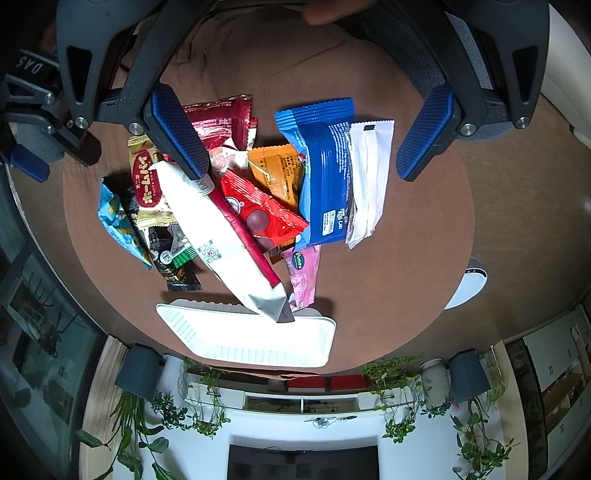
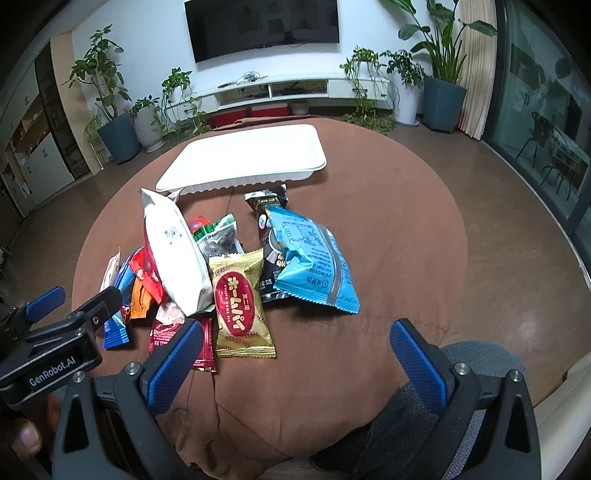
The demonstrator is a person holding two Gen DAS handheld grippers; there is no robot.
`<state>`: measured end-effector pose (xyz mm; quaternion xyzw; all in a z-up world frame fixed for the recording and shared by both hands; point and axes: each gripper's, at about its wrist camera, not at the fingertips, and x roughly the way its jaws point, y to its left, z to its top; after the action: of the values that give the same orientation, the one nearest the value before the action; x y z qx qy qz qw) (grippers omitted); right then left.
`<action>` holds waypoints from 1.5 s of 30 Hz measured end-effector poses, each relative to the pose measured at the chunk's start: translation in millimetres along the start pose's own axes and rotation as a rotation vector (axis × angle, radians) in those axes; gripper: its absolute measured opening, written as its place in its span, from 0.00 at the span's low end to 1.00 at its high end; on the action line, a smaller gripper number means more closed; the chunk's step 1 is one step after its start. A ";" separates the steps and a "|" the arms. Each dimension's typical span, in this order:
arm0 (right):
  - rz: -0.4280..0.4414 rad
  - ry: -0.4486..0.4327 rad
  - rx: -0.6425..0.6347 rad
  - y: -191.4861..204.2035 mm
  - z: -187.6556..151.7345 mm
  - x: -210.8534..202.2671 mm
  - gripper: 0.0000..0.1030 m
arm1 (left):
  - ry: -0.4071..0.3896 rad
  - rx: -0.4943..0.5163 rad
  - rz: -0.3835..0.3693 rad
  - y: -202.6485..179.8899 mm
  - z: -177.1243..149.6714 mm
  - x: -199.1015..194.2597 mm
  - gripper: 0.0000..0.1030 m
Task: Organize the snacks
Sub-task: 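Grasp the white wrapped pastry packet with the left gripper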
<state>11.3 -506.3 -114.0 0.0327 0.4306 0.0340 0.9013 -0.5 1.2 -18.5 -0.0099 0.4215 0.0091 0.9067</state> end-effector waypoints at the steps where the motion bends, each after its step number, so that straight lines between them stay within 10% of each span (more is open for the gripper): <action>1: 0.000 0.001 -0.001 0.2 -0.9 0.2 1.00 | 0.000 0.003 -0.016 1.2 -1.7 0.6 1.00; 5: 0.004 -0.015 0.008 -5.4 1.4 -3.5 1.00 | -0.011 0.031 -0.142 8.0 -11.4 -1.8 1.00; 10: 0.037 -0.045 0.051 -18.0 5.6 -8.5 1.00 | 0.035 0.129 -0.108 11.2 -29.1 -4.2 1.00; 16: 0.077 -0.095 0.064 -25.4 8.3 -14.6 1.00 | 0.165 -0.001 -0.034 47.0 -32.5 10.8 1.00; 27: 0.176 -0.103 0.086 -32.2 12.5 -12.3 0.95 | 0.203 -0.138 -0.178 95.4 16.3 40.0 0.99; 33: 0.219 -0.085 0.094 -33.5 13.7 -6.1 0.91 | 0.286 -0.098 -0.206 115.3 38.1 69.3 0.68; 45: 0.230 -0.050 0.066 -28.5 13.9 1.5 0.86 | 0.365 -0.058 -0.243 110.2 38.1 111.6 0.57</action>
<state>24.0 -534.9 -109.0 0.1123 0.4022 0.1221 0.9004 97.8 113.2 -80.4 -0.0879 0.5738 -0.0899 0.8093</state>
